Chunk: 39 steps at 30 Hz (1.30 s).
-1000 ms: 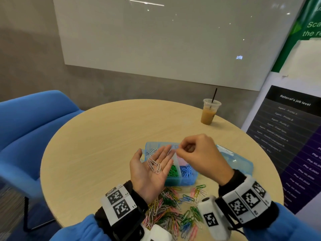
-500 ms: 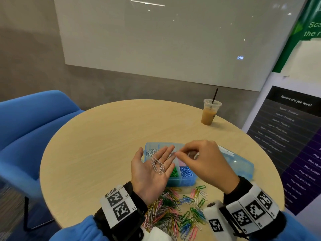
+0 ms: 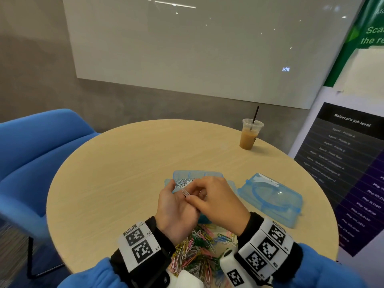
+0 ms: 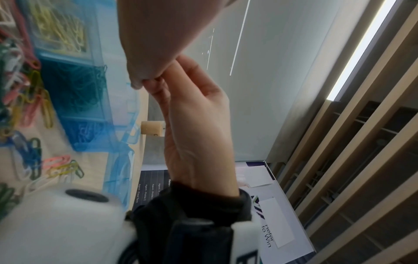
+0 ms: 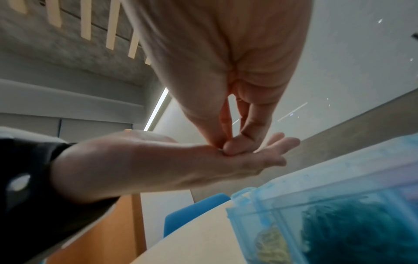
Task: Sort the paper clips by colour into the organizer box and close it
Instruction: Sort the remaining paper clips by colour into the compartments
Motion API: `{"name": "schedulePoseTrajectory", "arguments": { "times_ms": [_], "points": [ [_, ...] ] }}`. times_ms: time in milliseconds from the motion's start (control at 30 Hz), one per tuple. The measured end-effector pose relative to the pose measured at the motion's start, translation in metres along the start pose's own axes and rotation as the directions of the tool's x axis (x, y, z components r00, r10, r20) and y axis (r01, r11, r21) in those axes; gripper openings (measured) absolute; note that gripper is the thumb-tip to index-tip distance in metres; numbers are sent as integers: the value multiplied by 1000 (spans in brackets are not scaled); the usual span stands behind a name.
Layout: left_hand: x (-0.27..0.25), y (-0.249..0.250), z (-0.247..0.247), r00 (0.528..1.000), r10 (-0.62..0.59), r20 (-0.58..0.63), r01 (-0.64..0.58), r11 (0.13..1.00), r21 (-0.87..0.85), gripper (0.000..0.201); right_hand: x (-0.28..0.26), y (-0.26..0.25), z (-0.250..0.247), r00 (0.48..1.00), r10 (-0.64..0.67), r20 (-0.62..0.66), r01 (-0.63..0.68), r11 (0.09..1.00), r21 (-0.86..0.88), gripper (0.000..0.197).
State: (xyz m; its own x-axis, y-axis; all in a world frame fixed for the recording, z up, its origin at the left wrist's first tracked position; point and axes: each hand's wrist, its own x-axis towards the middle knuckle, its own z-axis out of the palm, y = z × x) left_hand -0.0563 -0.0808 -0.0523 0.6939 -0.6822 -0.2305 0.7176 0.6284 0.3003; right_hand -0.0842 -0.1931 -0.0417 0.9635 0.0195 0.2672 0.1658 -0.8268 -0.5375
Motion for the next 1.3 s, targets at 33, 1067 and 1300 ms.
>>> {"name": "schedulePoseTrajectory", "arguments": {
  "times_ms": [33, 1067, 1300],
  "points": [
    [0, 1, 1, 1000, 1, 6, 0, 1000, -13, 76, 3, 0, 0, 1000, 0, 14, 0, 1000, -15, 11],
    [5, 43, 2, 944, 325, -64, -261, 848, 461, 38, 47, 28, -22, 964, 260, 59, -254, 962, -99, 32],
    [-14, 38, 19, 929, 333, 160, -278, 346, 896, 26, -4, 27, -55, 976, 151, 157, -127, 979, -157, 20]
  ]
}}
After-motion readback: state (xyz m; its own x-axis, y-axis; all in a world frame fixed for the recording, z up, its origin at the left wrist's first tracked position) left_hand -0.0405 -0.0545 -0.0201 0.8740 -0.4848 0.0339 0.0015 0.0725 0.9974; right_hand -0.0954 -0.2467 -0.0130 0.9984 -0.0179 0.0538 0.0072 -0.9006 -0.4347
